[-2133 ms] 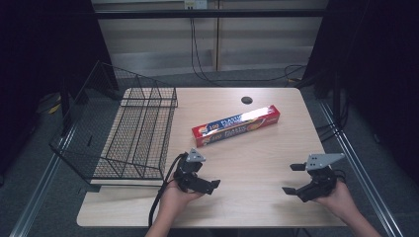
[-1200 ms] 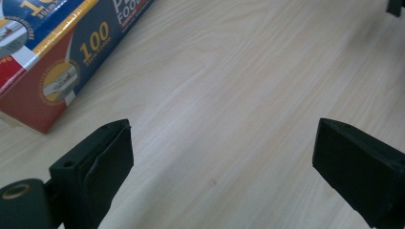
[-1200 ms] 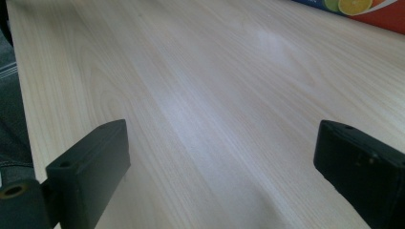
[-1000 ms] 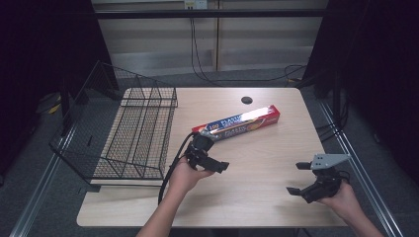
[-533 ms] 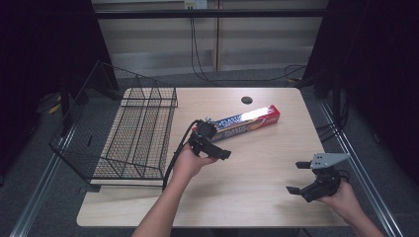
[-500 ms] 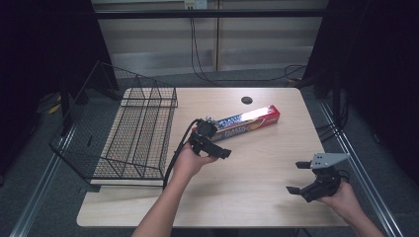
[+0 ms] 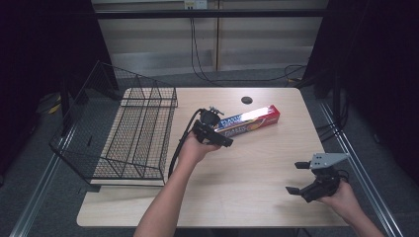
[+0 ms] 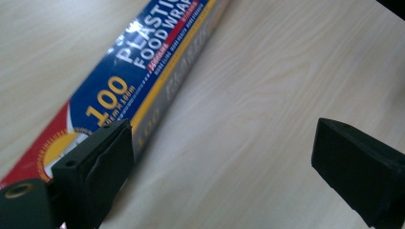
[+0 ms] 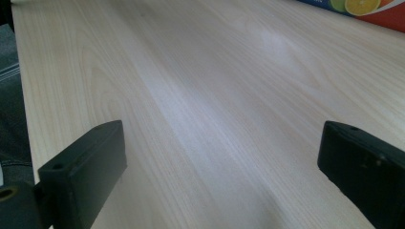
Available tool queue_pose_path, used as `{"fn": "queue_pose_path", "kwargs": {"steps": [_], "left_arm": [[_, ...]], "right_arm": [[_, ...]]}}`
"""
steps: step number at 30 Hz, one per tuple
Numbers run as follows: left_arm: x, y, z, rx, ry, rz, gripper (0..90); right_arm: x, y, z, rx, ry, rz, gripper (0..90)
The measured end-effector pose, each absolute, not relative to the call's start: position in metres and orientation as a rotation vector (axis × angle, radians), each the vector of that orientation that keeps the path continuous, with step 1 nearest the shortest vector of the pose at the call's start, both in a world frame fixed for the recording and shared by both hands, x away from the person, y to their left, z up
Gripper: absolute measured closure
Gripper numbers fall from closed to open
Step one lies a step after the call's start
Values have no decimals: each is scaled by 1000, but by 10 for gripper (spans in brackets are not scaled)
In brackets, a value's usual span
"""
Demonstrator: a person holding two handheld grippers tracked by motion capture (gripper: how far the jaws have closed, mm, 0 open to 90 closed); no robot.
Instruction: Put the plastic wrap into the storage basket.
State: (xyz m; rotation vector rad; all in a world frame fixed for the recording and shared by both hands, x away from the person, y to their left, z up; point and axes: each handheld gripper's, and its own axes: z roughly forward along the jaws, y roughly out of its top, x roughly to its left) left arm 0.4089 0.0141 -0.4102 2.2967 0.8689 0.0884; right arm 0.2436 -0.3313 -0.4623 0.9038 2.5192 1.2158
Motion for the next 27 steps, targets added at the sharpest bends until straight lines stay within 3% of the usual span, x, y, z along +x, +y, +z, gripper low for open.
{"fn": "queue_pose_path", "kwargs": {"steps": [27], "left_arm": [[455,13,-437,2269,972,131,84]], "right_arm": [[244,-332,-462,888,2532,1231,39]]}}
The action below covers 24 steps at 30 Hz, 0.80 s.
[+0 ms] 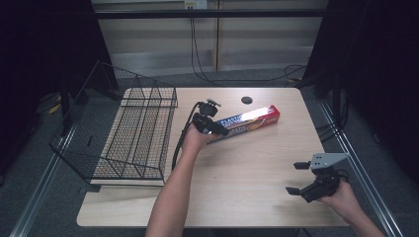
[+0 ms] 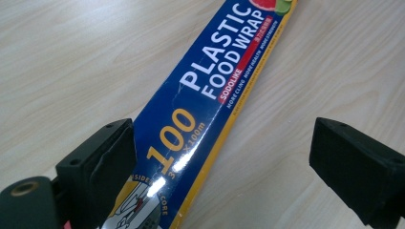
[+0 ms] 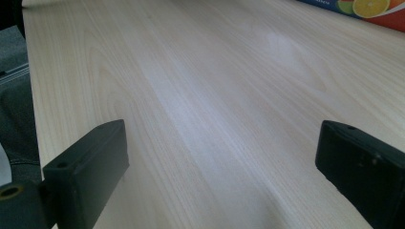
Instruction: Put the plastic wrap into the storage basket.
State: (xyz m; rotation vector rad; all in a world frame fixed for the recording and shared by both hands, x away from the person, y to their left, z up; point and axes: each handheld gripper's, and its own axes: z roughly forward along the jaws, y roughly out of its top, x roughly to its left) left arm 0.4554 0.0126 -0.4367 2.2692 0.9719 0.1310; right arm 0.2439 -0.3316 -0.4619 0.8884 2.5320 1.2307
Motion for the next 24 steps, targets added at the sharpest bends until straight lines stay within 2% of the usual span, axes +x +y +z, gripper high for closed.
{"fn": "queue_pose_path", "kwargs": {"steps": [11,24], "left_arm": [[462,11,-447,2277,988,170,78],[471,13,-456,2289,1053,156,78]], "right_arm": [[244,-332,-462,871,2539,1236,43],[244,-330,-464,873,2549,1238,48]]}}
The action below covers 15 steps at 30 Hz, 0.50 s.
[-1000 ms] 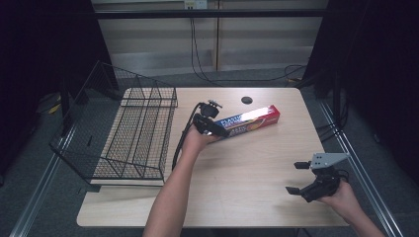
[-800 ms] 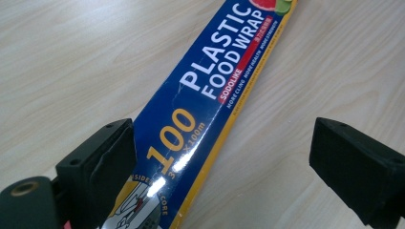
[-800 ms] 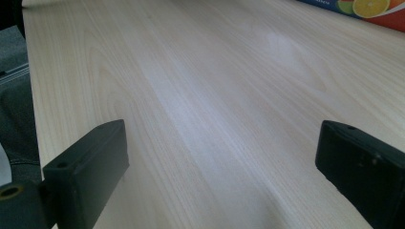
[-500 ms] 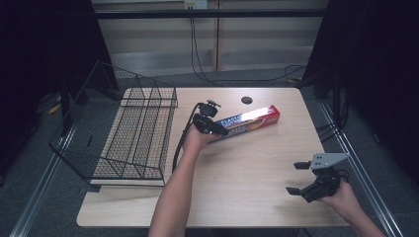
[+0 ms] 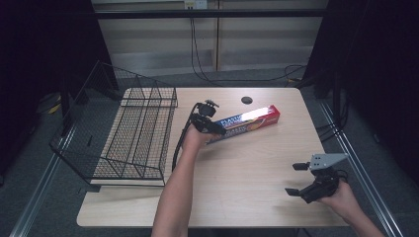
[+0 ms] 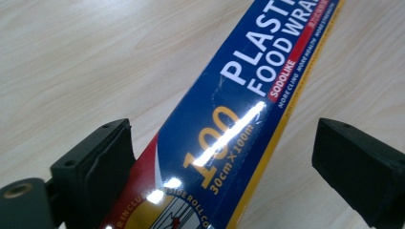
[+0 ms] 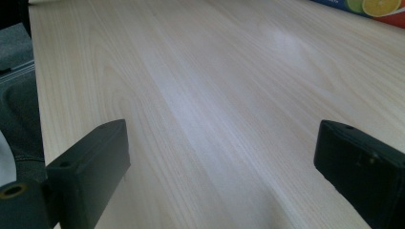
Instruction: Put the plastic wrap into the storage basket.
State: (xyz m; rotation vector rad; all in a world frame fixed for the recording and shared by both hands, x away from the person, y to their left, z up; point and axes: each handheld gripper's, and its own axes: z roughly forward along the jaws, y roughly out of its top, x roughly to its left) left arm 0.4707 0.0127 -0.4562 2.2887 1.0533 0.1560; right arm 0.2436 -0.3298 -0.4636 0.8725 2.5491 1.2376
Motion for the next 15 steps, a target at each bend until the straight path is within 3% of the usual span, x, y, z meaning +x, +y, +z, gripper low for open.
{"fn": "queue_pose_path", "kwargs": {"steps": [7,15], "left_arm": [[470,17,-455,2317,1033,152,206],[466,21,-454,2336,999,118,241]], "right_arm": [[244,-331,-463,874,2551,1249,48],[244,-332,-463,878,2546,1259,47]]}}
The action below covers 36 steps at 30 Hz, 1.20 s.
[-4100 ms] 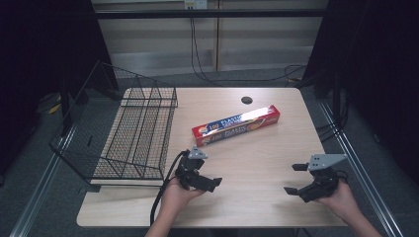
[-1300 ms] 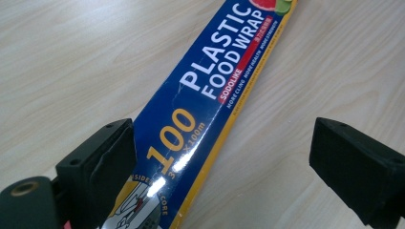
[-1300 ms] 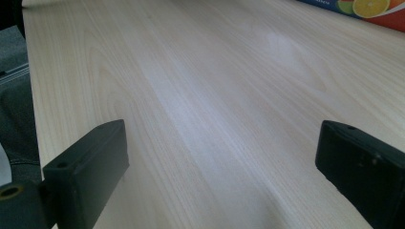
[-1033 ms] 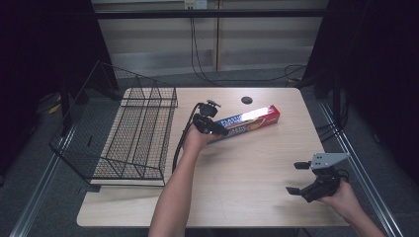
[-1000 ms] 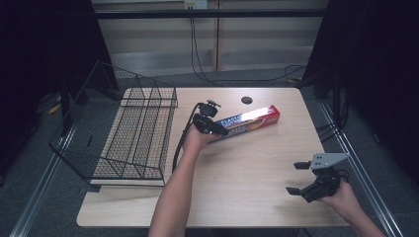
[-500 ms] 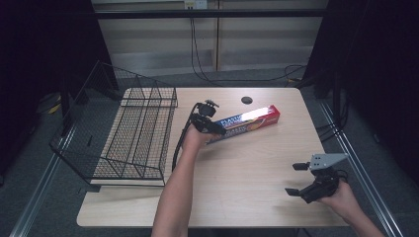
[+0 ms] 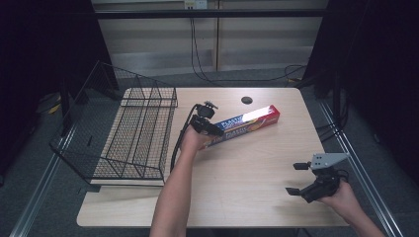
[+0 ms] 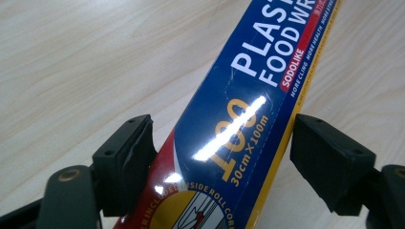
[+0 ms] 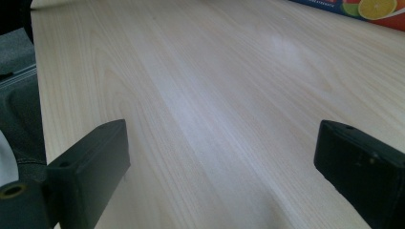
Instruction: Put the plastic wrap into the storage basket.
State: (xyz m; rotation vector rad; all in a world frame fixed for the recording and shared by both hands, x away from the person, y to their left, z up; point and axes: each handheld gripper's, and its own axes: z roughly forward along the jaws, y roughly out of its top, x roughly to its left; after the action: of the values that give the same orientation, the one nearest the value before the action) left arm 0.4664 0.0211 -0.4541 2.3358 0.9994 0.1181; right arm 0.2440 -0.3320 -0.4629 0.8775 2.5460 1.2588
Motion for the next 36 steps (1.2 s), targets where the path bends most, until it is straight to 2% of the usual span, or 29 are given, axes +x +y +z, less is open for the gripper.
{"fn": "queue_pose_path", "kwargs": {"steps": [7,11,36], "left_arm": [[457,28,-451,2311,1012,11,331],[449,30,-451,2307,993,0,363],[401,43,-444,2378,1003,-17,391]], "right_arm": [[244,-332,-463,889,2545,1261,47],[244,-332,-463,891,2542,1265,47],[243,-332,-462,905,2535,1273,49]]}}
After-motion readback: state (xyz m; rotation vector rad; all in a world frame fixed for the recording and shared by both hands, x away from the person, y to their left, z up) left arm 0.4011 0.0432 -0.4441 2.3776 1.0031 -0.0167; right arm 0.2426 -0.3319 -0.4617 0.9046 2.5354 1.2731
